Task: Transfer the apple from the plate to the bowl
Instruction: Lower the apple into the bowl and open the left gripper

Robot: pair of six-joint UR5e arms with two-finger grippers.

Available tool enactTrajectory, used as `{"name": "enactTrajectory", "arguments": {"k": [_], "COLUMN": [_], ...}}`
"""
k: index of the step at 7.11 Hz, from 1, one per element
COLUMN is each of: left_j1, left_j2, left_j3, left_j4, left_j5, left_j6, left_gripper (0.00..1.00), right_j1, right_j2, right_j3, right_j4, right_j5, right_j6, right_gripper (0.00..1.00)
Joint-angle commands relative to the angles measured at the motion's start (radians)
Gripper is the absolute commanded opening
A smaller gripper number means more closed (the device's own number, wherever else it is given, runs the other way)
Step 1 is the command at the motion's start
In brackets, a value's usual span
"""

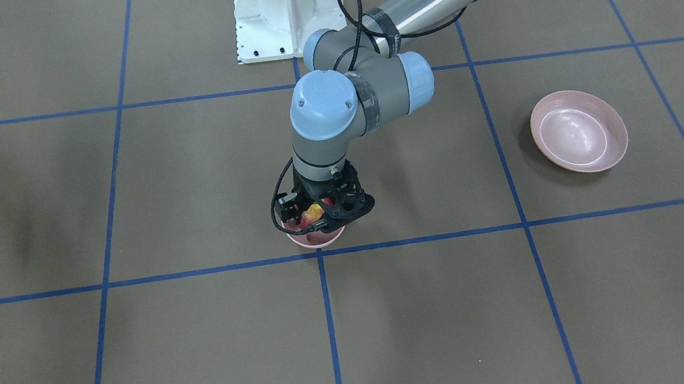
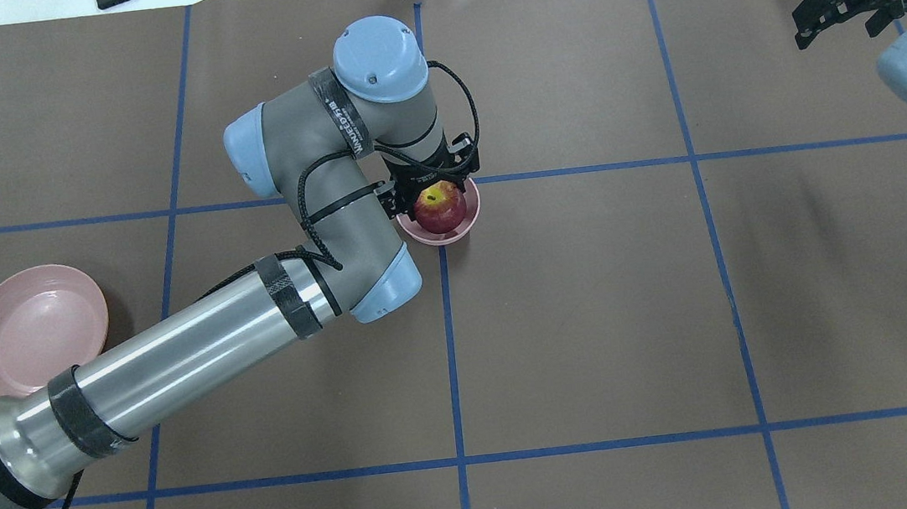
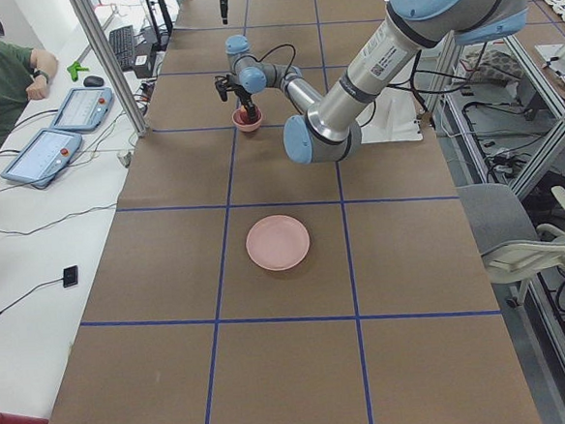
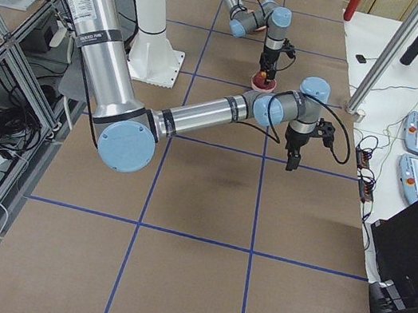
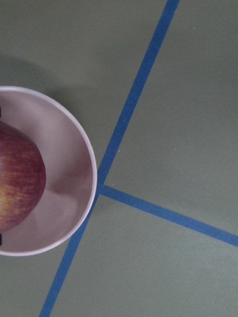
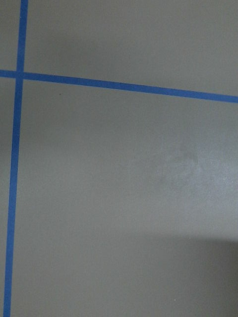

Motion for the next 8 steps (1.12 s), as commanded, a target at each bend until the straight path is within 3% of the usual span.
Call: {"name": "enactTrajectory", "arguments": {"k": [1,3,4,7,8], "left_j1": [-0.001,-0.001,-0.003,-0.143,-0.246], "left_j2": [0.005,0.011,0.045,0.316,0.374], "left_j3": [0.002,-0.007,-0.065,-0.454,-0.525], "left_j4": [-0.043,-0.050,-0.047,0.074,0.144], "left_j5": [0.032,0.065,0.074,0.068,-0.008], "left_j6": [0.002,0.008,0.019,0.284,0.424], "left_gripper": [0.98,0.99,0.99,0.99,0.99], "right_j1": [0.016,0.026,0.039,0.095,0.112], "right_j2": [-0.038,-0.070,-0.098,-0.258,-0.271], "right_j3": [0.026,0.046,0.067,0.144,0.140], "right_j4": [0.004,-0.002,-0.007,-0.011,-0.048], "right_j5": [0.007,0.007,0.007,0.024,0.073], "right_j6": [-0.001,-0.001,-0.003,-0.114,-0.144], "right_gripper": [1.00,1.00,1.00,1.00,1.00]}}
